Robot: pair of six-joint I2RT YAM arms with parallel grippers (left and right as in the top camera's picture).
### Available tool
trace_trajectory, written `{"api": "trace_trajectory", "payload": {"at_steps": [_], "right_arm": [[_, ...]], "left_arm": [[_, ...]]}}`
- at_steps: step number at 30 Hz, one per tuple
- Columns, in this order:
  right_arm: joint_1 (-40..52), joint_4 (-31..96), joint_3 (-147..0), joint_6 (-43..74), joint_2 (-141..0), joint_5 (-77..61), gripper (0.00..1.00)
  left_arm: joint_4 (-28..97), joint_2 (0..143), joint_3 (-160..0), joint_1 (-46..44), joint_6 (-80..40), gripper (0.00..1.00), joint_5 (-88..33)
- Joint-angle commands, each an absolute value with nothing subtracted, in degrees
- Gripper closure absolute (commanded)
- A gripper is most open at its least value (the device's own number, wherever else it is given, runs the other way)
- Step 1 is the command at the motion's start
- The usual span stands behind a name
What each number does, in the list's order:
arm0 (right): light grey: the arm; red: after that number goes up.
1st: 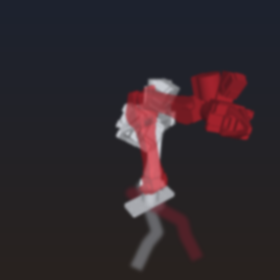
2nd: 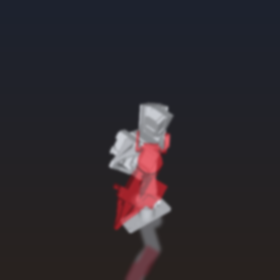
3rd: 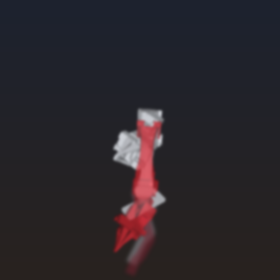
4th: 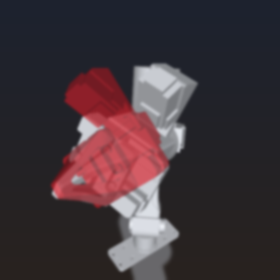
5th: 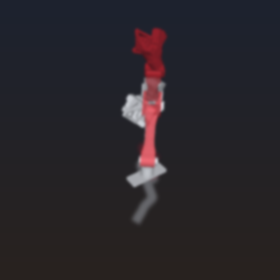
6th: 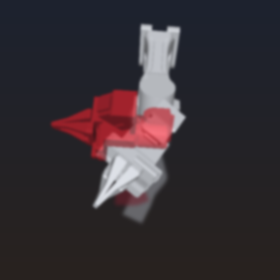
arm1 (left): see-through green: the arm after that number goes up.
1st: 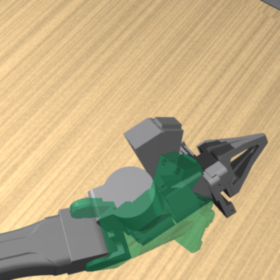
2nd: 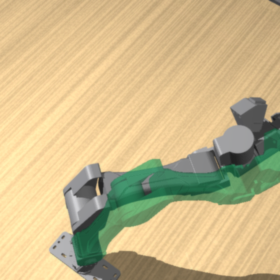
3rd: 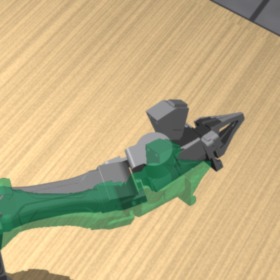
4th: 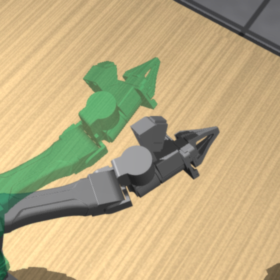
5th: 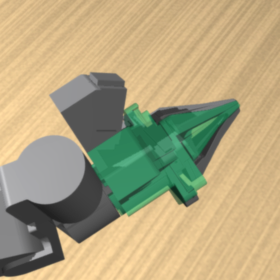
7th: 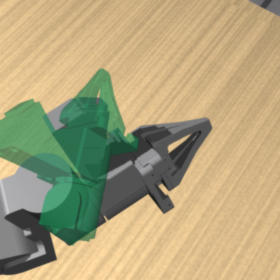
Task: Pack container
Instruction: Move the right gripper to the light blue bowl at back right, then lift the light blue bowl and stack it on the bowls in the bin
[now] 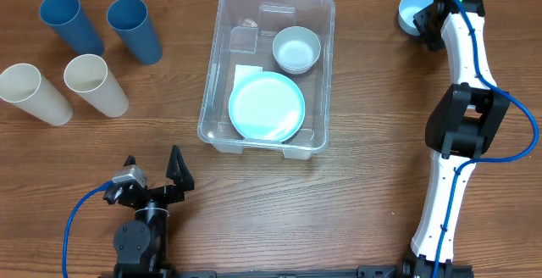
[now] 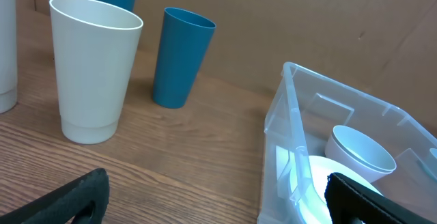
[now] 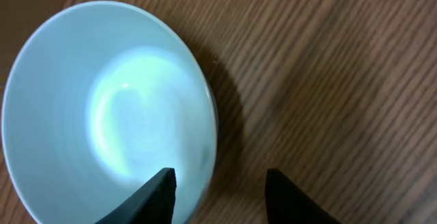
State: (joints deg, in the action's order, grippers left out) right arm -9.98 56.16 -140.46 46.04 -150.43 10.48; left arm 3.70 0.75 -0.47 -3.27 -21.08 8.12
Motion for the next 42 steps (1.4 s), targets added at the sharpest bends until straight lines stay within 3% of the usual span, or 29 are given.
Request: {"api": "trace_trajectory", "payload": {"at_steps": [1, 8, 10, 21, 30, 36, 42], "right_arm": [[-10.22, 55.99, -140.14, 44.95, -151.63, 10.26, 0.64], [-10.2, 57.12, -139.87, 44.05, -153.8, 7.86, 0.92], [-10.2, 57.63, -140.2, 43.24, -153.75, 7.84, 0.96], [-8.36, 68.18, -152.53, 35.03, -142.65, 7.64, 0.96], [7.14, 73.89, -156.11, 25.89, -128.77, 3.27, 0.96], [17.96, 73.17, -150.54, 25.06, -129.01, 7.18, 0.96], [21.28, 66.13, -138.87, 25.5, -129.03, 8.36, 0.96]], "left_arm": [[3.62, 0.27, -0.27, -2.87, -21.43, 0.0, 7.64], [3.62, 0.27, -0.27, -2.87, -21.45, 0.0, 7.64], [3.62, 0.27, -0.27, -2.87, -21.45, 0.0, 7.64], [3.62, 0.27, -0.27, -2.87, -21.43, 0.0, 7.64], [3.62, 0.27, -0.27, -2.87, -21.45, 0.0, 7.64], [3.62, 0.27, -0.27, -2.87, -21.43, 0.0, 7.64], [3.62, 0.27, -0.27, -2.87, -21.45, 0.0, 7.64]]}}
